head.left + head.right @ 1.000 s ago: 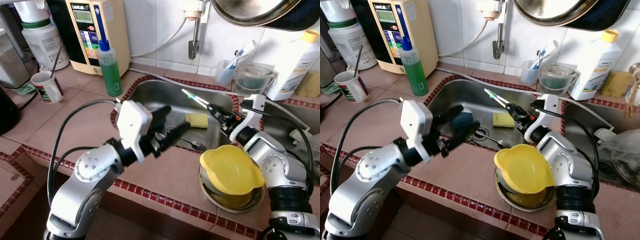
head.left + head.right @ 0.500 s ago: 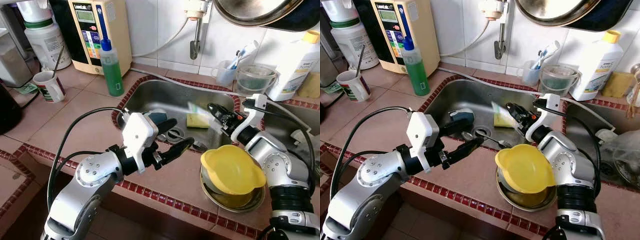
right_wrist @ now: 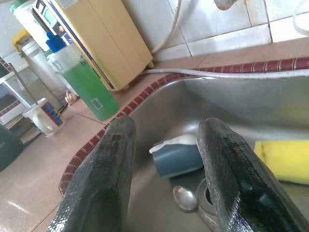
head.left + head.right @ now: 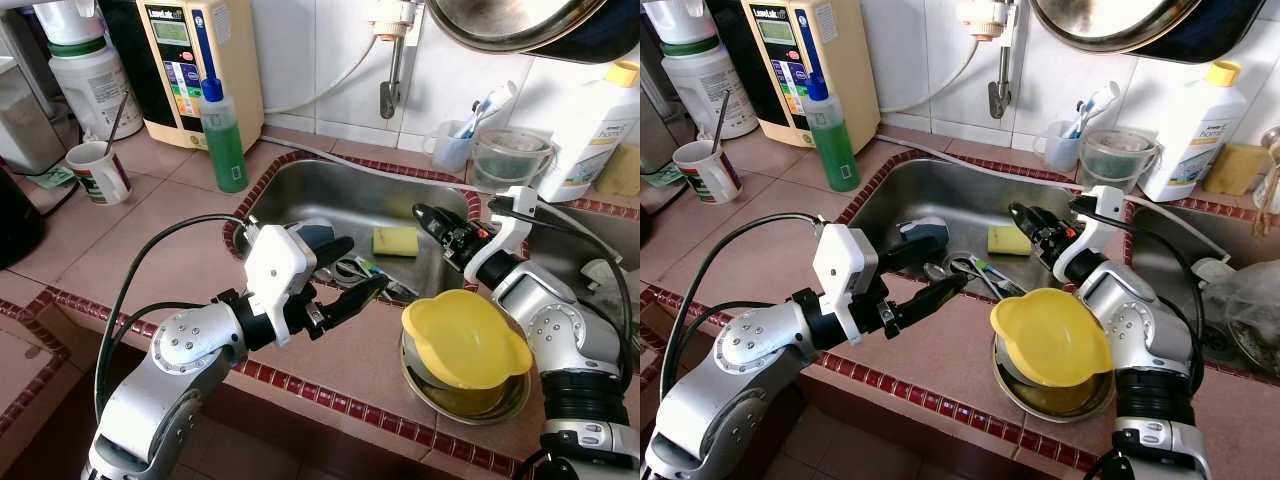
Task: Kitchen organization
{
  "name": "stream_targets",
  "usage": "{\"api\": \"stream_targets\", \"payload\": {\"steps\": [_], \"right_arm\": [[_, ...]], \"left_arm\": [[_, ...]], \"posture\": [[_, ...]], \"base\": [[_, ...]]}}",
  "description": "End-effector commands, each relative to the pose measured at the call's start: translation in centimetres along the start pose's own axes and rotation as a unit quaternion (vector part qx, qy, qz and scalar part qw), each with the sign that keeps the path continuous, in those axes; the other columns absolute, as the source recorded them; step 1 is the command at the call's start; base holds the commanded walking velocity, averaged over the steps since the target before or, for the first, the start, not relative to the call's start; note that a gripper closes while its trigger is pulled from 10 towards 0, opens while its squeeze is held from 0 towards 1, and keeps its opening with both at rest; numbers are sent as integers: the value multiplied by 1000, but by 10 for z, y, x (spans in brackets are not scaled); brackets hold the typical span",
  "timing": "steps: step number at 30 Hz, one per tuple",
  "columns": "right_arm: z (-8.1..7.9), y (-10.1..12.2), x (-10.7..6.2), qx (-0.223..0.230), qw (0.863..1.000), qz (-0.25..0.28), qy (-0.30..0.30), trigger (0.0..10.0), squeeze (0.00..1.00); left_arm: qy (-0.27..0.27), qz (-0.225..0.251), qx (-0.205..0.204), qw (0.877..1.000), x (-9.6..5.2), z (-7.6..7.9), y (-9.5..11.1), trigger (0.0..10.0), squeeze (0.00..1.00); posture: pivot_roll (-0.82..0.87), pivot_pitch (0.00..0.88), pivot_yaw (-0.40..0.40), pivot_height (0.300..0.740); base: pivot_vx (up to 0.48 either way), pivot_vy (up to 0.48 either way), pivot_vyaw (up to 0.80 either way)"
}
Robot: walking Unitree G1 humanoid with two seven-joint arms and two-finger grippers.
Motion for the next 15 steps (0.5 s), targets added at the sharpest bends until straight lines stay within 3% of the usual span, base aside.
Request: {"api": "stream_targets", "payload": {"steps": [1,5,9,15], "right_arm": [[-9,23,1,-25,999,41,22,10000,1000],[-20,45,-5,-67,993,97,28,10000,1000],[-28,62,-14,-130,981,146,8,10000,1000],[-41,68,-21,-149,973,178,-6,10000,1000]], "left_arm": [[4,9,12,1000,0,-1,7,10000,0],[31,15,13,999,-1,-13,8,10000,0],[79,30,7,996,-2,-35,14,10000,0],[150,62,18,986,-4,-68,28,10000,0]], "posture": [[16,47,40,740],[20,42,39,740],[23,34,32,740],[26,24,26,740]], "base": [[0,0,0],[0,0,0],[0,0,0],[0,0,0]]}}
Point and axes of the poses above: a point about 5 cm out from each wrist's last joint towards the gripper, its own x axis pointing out of the wrist towards the gripper, its own y axis along the axis of the wrist's last joint, z = x × y, the point moved 5 cm from there along x, pointing out of the wrist towards the gripper, and after that the axes turned 13 degrees about -x, right-handed, at the moved point
